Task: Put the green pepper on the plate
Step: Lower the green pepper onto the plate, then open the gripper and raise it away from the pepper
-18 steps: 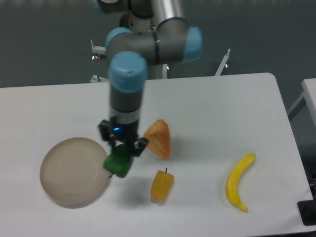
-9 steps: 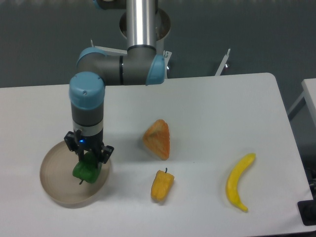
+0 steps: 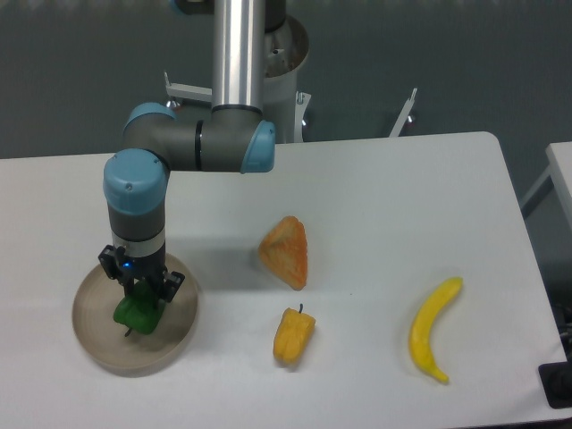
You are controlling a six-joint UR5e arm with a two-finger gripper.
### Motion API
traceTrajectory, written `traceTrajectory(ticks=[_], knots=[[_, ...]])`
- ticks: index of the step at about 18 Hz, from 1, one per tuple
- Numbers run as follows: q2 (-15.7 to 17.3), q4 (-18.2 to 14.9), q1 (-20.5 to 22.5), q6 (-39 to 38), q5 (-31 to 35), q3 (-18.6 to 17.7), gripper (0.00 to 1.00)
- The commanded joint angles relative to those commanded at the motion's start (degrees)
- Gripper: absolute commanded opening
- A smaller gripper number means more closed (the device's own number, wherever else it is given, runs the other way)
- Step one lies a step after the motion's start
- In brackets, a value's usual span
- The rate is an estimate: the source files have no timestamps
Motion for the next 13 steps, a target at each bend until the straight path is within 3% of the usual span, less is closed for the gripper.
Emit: traceTrajectory(ticks=[8,11,13], knots=[[0.0,0.1,0.0,0.0,-0.1,-0.4,0.37],[0.1,0.0,0.0,0.1,-0.2,-0.4,0.50],[0.2,0.0,0.0,0.1,-0.2,-0.4,0.66]])
